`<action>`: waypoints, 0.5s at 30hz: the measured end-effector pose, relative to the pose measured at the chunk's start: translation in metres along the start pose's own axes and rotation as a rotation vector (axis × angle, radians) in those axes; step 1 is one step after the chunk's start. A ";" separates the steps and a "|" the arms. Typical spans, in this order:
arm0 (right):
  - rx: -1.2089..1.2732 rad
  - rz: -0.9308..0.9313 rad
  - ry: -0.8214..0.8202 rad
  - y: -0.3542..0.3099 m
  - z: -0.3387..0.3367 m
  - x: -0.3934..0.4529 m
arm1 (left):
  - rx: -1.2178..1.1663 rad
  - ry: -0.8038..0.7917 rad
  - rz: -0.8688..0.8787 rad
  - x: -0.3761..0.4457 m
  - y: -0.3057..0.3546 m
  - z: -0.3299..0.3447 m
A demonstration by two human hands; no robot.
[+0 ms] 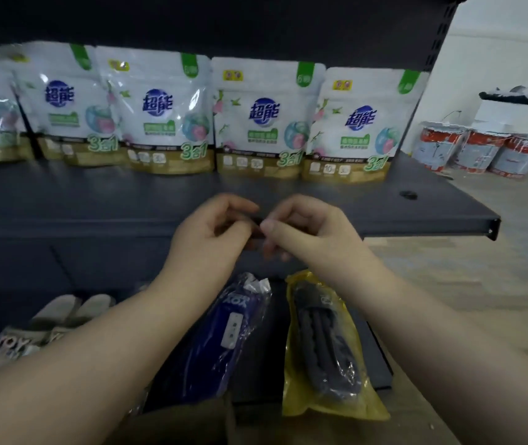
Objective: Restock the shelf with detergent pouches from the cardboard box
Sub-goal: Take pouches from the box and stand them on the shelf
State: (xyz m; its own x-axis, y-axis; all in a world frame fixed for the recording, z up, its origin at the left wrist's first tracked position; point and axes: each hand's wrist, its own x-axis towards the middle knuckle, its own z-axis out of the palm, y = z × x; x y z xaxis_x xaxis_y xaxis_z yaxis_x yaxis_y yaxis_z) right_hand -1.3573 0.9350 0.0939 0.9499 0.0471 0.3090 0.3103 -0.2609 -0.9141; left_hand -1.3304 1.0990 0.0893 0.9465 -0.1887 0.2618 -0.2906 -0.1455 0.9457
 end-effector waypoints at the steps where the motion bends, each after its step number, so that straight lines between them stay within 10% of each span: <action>1: 0.014 0.014 -0.083 0.002 0.015 -0.006 | -0.010 -0.026 -0.037 -0.015 -0.007 -0.012; 15: -0.648 0.697 -1.191 0.171 0.235 -0.136 | 0.759 -0.744 -0.867 -0.187 -0.251 -0.106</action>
State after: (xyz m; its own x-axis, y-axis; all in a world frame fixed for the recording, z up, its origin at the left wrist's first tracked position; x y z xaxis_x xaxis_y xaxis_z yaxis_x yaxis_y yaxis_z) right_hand -1.4250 1.1104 -0.1658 0.4702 0.3820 -0.7956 0.0333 -0.9085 -0.4165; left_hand -1.4200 1.2735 -0.1772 0.6348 -0.2023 -0.7458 0.1175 -0.9286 0.3519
